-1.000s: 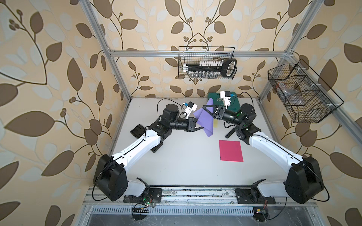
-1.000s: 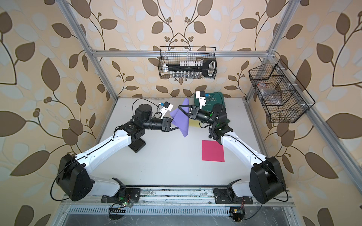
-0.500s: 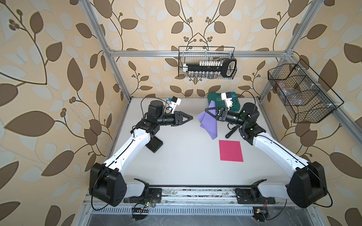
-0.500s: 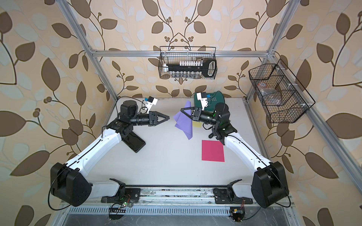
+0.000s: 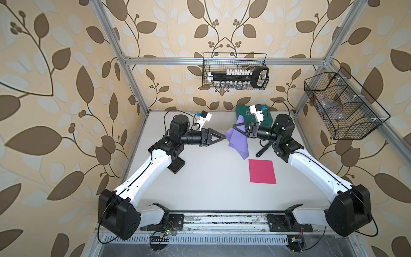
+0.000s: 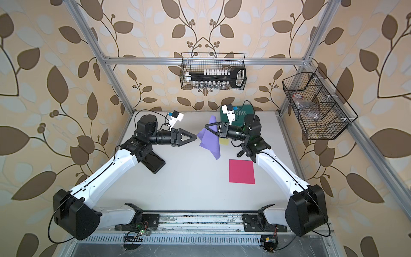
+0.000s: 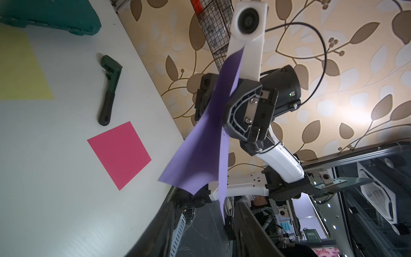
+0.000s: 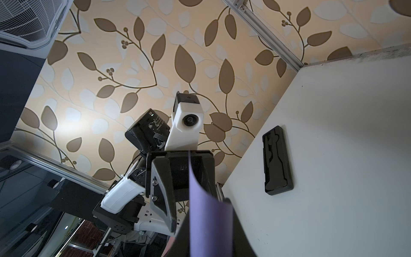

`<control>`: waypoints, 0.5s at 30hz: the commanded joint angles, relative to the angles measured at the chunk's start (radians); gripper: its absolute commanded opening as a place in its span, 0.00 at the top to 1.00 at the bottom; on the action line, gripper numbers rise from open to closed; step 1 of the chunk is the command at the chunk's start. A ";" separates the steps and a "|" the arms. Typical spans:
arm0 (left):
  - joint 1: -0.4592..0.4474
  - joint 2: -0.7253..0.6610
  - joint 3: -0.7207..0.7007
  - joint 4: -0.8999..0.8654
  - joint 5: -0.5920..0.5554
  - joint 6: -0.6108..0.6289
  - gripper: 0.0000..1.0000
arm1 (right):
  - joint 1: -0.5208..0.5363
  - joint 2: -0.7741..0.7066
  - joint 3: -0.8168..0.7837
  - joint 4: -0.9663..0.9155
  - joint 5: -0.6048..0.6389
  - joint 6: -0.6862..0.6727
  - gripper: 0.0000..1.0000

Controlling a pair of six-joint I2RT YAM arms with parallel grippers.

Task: Fold the square paper diagonally
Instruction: Fold the paper.

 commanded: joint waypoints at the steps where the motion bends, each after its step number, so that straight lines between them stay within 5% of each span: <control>1: -0.001 -0.022 0.051 -0.006 -0.002 -0.021 0.53 | -0.005 0.002 0.039 -0.006 -0.018 -0.022 0.80; 15: -0.072 0.015 0.149 -0.138 -0.050 0.020 0.52 | -0.014 0.006 0.029 0.011 -0.018 -0.010 0.81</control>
